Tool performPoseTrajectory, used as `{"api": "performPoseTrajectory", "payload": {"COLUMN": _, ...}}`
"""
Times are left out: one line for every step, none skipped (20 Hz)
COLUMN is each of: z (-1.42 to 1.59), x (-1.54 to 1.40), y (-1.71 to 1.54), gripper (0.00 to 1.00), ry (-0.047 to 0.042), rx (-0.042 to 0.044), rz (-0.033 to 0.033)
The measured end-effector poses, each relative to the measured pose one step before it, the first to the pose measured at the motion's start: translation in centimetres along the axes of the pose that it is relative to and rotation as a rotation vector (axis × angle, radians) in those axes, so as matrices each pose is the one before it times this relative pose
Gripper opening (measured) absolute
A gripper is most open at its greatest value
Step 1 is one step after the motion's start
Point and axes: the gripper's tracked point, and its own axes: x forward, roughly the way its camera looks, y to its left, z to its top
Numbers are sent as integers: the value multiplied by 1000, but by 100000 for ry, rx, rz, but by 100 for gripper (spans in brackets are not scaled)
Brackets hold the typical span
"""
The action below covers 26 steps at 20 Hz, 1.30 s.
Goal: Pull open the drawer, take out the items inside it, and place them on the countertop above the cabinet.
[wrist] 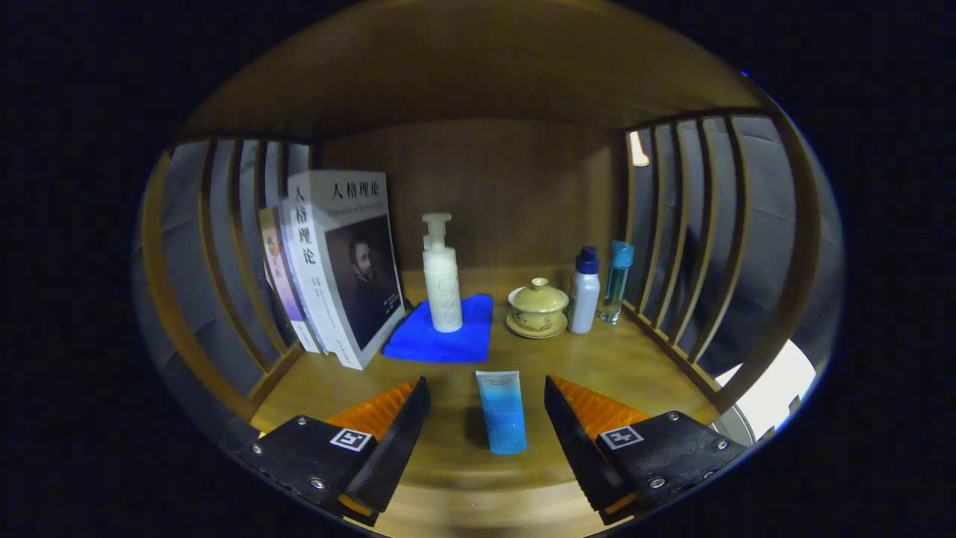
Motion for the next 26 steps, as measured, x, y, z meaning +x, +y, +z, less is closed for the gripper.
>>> {"api": "performPoseTrajectory", "payload": {"z": 414, "x": -1560, "y": -89, "gripper": 95, "ry": -2711, "rx": 83, "rz": -741}}
{"api": "performPoseTrajectory", "payload": {"z": 197, "x": -1442, "y": 42, "gripper": 95, "ry": -2071, "rx": -208, "rz": -619}}
{"api": "performPoseTrajectory", "payload": {"z": 214, "x": -1520, "y": -77, "gripper": 95, "ry": -2206, "rx": -677, "rz": -723}}
{"api": "performPoseTrajectory", "payload": {"z": 28, "x": -1495, "y": 42, "gripper": 95, "ry": -2109, "rx": -776, "rz": -500}}
{"api": "performPoseTrajectory", "payload": {"z": 60, "x": -1433, "y": 135, "gripper": 95, "ry": -1849, "rx": -1176, "rz": 77}}
{"api": "performPoseTrajectory", "payload": {"z": -77, "x": -1332, "y": 117, "gripper": 95, "ry": -1502, "rx": -1044, "rz": -291}}
{"api": "performPoseTrajectory", "payload": {"z": -80, "x": -1407, "y": 220, "gripper": 95, "ry": -1602, "rx": -1069, "rz": 121}}
{"api": "performPoseTrajectory", "payload": {"z": -34, "x": -1243, "y": 270, "gripper": 95, "ry": -1855, "rx": -772, "rz": 261}}
{"api": "performPoseTrajectory", "payload": {"z": -56, "x": -1274, "y": 352, "gripper": 95, "ry": -1732, "rx": 255, "rz": 663}}
{"api": "performPoseTrajectory", "payload": {"z": -115, "x": -1196, "y": 511, "gripper": 95, "ry": -2249, "rx": 758, "rz": 1391}}
{"api": "performPoseTrajectory", "payload": {"z": -101, "x": -1187, "y": 453, "gripper": 95, "ry": -2279, "rx": 725, "rz": 1398}}
{"api": "performPoseTrajectory", "payload": {"z": -349, "x": -1035, "y": 188, "gripper": 95, "ry": -2167, "rx": 135, "rz": 1385}}
{"api": "performPoseTrajectory", "payload": {"z": -565, "x": -1144, "y": 78, "gripper": 94, "ry": -1544, "rx": -524, "rz": 600}}
{"api": "performPoseTrajectory", "payload": {"z": -863, "x": -878, "y": -131, "gripper": 94, "ry": -408, "rx": -882, "rz": -128}}
{"api": "performPoseTrajectory", "payload": {"z": -1018, "x": -871, "y": -99, "gripper": 94, "ry": -23, "rx": -730, "rz": -242}}
{"api": "performPoseTrajectory", "payload": {"z": -1153, "x": -497, "y": 107, "gripper": 95, "ry": 651, "rx": -1006, "rz": 92}}
{"api": "performPoseTrajectory", "payload": {"z": -1170, "x": -487, "y": 45, "gripper": 95, "ry": 652, "rx": -957, "rz": 108}}
{"api": "performPoseTrajectory", "payload": {"z": -940, "x": -365, "y": 81, "gripper": 95, "ry": -22, "rx": -775, "rz": 636}}
{"api": "performPoseTrajectory", "payload": {"z": -889, "x": -402, "y": 210, "gripper": 95, "ry": -403, "rx": -714, "rz": 884}}
{"api": "performPoseTrajectory", "payload": {"z": -896, "x": -426, "y": 198, "gripper": 95, "ry": -327, "rx": -642, "rz": 853}}
{"api": "performPoseTrajectory", "payload": {"z": -835, "x": -372, "y": 110, "gripper": 95, "ry": -441, "rx": -650, "rz": 567}}
{"api": "performPoseTrajectory", "payload": {"z": -916, "x": -362, "y": -21, "gripper": 95, "ry": -100, "rx": -135, "rz": 289}}
{"api": "performPoseTrajectory", "payload": {"z": -883, "x": -317, "y": 6, "gripper": 95, "ry": 38, "rx": 513, "rz": 17}}
{"api": "performPoseTrajectory", "payload": {"z": -785, "x": -189, "y": -55, "gripper": 95, "ry": -79, "rx": 551, "rz": -165}}
{"api": "performPoseTrajectory", "payload": {"z": -1027, "x": -307, "y": -296, "gripper": 95, "ry": 713, "rx": 86, "rz": -837}}
{"api": "performPoseTrajectory", "payload": {"z": -1118, "x": -156, "y": -317, "gripper": 95, "ry": 1196, "rx": -658, "rz": -938}}
